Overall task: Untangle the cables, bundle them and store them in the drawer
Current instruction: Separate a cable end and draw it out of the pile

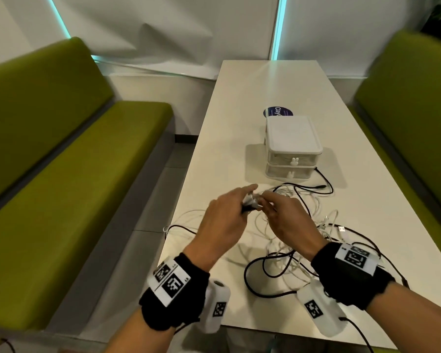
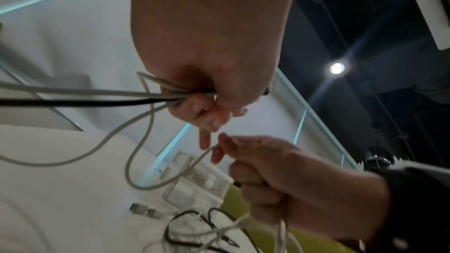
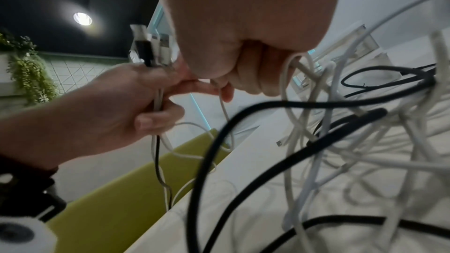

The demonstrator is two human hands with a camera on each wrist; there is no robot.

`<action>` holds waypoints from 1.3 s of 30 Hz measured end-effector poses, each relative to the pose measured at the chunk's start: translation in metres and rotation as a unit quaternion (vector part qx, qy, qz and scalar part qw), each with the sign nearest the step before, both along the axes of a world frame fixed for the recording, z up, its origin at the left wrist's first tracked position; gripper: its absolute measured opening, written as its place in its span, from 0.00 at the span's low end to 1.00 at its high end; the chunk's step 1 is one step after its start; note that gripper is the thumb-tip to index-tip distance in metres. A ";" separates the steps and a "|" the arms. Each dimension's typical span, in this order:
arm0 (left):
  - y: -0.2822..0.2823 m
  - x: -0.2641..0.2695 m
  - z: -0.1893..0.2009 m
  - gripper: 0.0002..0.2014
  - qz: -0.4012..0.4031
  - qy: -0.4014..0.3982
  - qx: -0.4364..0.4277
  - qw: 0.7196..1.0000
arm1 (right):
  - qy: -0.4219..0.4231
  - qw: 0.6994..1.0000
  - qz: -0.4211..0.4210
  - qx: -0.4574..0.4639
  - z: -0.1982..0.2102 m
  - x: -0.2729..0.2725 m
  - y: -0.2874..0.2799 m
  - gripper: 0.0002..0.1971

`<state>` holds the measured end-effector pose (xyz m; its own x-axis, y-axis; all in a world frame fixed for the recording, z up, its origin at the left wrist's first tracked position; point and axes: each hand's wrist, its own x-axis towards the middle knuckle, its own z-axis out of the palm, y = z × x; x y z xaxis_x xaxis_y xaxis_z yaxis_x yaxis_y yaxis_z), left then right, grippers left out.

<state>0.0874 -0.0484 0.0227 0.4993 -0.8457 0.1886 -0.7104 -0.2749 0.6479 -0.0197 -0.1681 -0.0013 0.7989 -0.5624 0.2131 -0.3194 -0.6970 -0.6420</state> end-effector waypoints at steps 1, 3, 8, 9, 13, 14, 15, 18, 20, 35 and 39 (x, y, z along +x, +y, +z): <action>-0.002 -0.004 -0.003 0.23 0.000 -0.001 0.031 1.000 | 0.001 1.000 0.000 -0.006 0.000 -0.001 -0.001 0.13; -0.004 -0.007 -0.009 0.16 0.001 -0.001 0.073 0.997 | 0.015 1.000 0.004 -0.016 0.001 -0.003 -0.001 0.14; -0.004 -0.005 -0.007 0.10 0.009 -0.018 0.114 0.993 | 0.012 0.999 0.030 0.005 0.004 -0.007 0.003 0.19; -0.003 -0.004 -0.003 0.10 0.011 -0.027 0.110 0.993 | 0.022 0.999 0.024 0.011 0.004 -0.006 0.003 0.22; 0.003 0.006 0.009 0.08 0.045 -0.062 0.030 0.997 | 0.066 0.996 -0.001 0.067 0.006 -0.004 -0.001 0.36; 0.005 0.010 0.010 0.09 0.062 -0.047 -0.002 0.997 | 0.070 0.994 0.006 0.081 0.007 -0.005 -0.002 0.36; 0.006 0.013 0.010 0.11 0.079 -0.035 -0.027 0.996 | 0.073 0.993 0.018 0.091 0.008 -0.006 -0.002 0.34; 0.008 0.022 0.011 0.12 0.129 -0.016 -0.065 0.989 | 0.076 0.989 0.046 0.119 0.007 -0.009 -0.007 0.31; 0.009 0.024 0.010 0.13 0.158 0.005 -0.090 0.983 | 0.082 0.984 0.054 0.147 0.005 -0.008 -0.008 0.31; 0.012 0.046 -0.008 0.19 0.245 0.184 -0.259 0.916 | 0.118 0.987 0.087 0.059 0.008 -0.004 -0.008 0.28; 0.009 0.048 -0.009 0.18 0.257 0.217 -0.234 0.912 | 0.128 0.989 0.070 0.034 0.003 -0.003 -0.007 0.26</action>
